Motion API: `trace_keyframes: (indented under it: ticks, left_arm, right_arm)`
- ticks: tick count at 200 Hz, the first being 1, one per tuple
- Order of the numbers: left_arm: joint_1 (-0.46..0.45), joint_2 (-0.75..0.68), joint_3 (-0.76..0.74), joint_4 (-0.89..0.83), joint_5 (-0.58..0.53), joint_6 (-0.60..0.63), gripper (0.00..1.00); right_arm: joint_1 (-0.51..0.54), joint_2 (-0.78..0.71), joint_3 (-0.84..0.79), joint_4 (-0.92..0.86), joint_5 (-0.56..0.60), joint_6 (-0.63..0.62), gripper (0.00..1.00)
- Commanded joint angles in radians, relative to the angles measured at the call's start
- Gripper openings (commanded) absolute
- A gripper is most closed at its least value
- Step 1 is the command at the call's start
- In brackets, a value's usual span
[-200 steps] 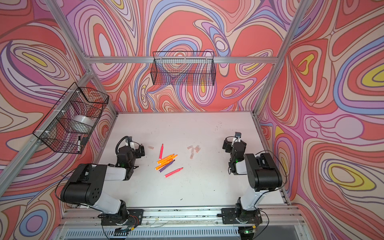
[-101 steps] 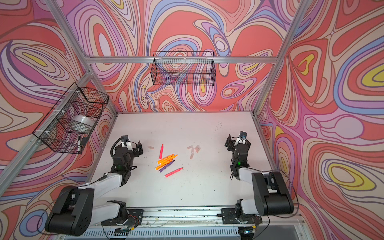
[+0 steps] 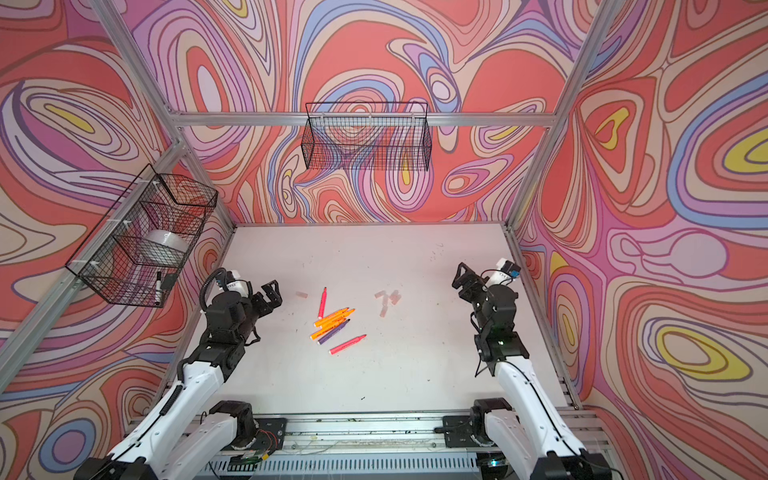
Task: Insert the pens into the pen caps
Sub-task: 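Reach the left gripper down and grasp the thin pink marker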
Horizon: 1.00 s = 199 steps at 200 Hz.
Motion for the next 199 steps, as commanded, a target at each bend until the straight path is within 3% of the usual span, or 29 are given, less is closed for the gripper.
trace_keyframes:
  ticks: [1,26,47,56,62,75,95,120,136,170,199]
  left_arm:
    - [0.007,-0.046,0.074,-0.154,0.213,-0.043,1.00]
    - [0.006,-0.111,0.086,-0.185,0.265,-0.104,1.00]
    - [0.006,-0.184,0.010,-0.124,0.264,-0.202,0.99]
    - [0.006,-0.222,-0.079,-0.026,0.249,-0.255,0.88]
    - [0.006,-0.238,-0.112,0.005,0.245,-0.273,0.88]
    - [0.006,-0.238,-0.099,-0.046,0.288,-0.193,1.00]
    - [0.006,-0.214,-0.092,-0.055,0.420,-0.056,1.00]
    - [-0.013,-0.175,-0.066,-0.088,0.514,0.005,1.00]
    - [-0.092,-0.119,-0.051,-0.061,0.539,0.024,0.98]
    - [-0.402,0.067,0.051,-0.080,0.316,0.119,0.86]
    - [-0.535,0.248,0.140,-0.136,0.256,0.166,0.74]
  right_arm:
    - [0.004,0.001,-0.008,-0.014,-0.073,0.017,0.98]
    - [0.003,0.100,0.067,-0.095,-0.035,-0.045,0.98]
    - [0.003,0.197,-0.015,0.174,-0.128,-0.049,0.98]
    - [0.004,0.250,-0.029,0.244,-0.110,-0.046,0.98]
    - [0.004,0.276,-0.023,0.248,-0.082,-0.049,0.98]
    - [0.004,0.334,0.013,0.183,0.037,-0.054,0.98]
    - [0.004,0.376,-0.009,0.190,0.102,-0.028,0.99]
    - [0.003,0.351,-0.077,0.294,0.108,-0.021,0.98]
    - [0.004,0.340,-0.109,0.337,0.139,-0.001,0.99]
    - [0.004,0.385,-0.046,0.250,0.097,-0.014,0.98]
    - [0.004,0.400,-0.026,0.220,0.066,-0.021,0.98]
